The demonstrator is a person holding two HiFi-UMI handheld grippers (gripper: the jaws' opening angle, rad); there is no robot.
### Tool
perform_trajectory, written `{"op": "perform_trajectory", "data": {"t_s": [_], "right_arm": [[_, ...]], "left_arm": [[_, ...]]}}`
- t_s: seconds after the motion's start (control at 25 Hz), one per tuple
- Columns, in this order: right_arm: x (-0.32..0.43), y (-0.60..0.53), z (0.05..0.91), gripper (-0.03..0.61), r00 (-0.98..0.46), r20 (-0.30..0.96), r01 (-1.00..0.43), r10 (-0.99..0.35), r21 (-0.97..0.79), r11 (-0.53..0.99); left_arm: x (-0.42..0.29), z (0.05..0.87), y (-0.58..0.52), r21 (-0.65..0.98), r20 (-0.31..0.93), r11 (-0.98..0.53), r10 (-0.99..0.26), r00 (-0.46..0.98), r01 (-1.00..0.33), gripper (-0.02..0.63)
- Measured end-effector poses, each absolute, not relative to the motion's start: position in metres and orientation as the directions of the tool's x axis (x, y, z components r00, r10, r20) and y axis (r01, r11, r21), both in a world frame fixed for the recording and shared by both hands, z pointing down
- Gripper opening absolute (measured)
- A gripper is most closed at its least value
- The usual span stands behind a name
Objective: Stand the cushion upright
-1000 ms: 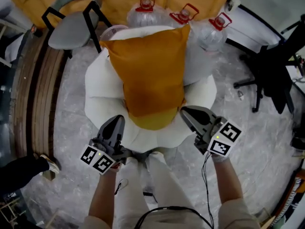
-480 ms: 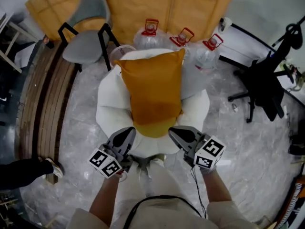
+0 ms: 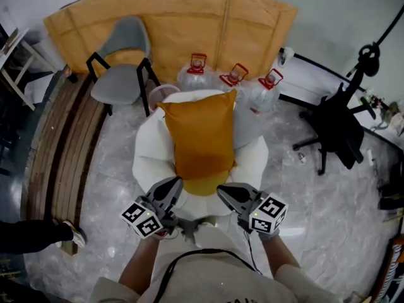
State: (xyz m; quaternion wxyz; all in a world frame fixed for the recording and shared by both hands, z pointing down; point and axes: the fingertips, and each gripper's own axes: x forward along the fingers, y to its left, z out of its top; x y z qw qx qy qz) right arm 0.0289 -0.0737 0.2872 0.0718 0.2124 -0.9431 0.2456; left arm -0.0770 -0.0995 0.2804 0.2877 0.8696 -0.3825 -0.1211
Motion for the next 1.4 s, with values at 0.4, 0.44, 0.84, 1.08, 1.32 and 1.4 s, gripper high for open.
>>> {"op": "perform_trajectory", "data": {"t_s": [0.4, 0.44, 0.84, 1.08, 1.32, 1.4], "right_arm": [[0.012, -0.052, 0.241, 0.017, -0.911, 0.221, -0.411, -0.349, -0.392, 0.823], [0.009, -0.050, 0.237, 0.017, -0.912, 0.218, -0.408, -0.347, -0.387, 0.827], [-0.008, -0.035, 0.206, 0.017, -0.923, 0.192, -0.383, -0.333, -0.378, 0.843], [-0.009, -0.034, 0.201, 0.017, -0.912, 0.197, -0.409, -0.360, -0.374, 0.832], [-0.003, -0.029, 0.199, 0.017, -0.898, 0.211, -0.440, -0.386, -0.383, 0.812], [0.000, -0.027, 0.200, 0.017, -0.892, 0.217, -0.451, -0.395, -0.382, 0.807]], "left_arm": [[-0.069, 0.232, -0.091, 0.564, -0.034, -0.618, -0.680, 0.733, -0.547, 0.025], [-0.068, 0.228, -0.090, 0.556, -0.031, -0.629, -0.670, 0.742, -0.544, 0.025], [-0.067, 0.200, -0.078, 0.565, -0.016, -0.650, -0.624, 0.781, -0.508, 0.025], [-0.067, 0.195, -0.075, 0.581, -0.034, -0.654, -0.614, 0.789, -0.484, 0.025], [-0.065, 0.193, -0.068, 0.591, -0.031, -0.656, -0.601, 0.798, -0.471, 0.025], [-0.064, 0.194, -0.065, 0.578, -0.029, -0.668, -0.591, 0.806, -0.469, 0.025]]}}
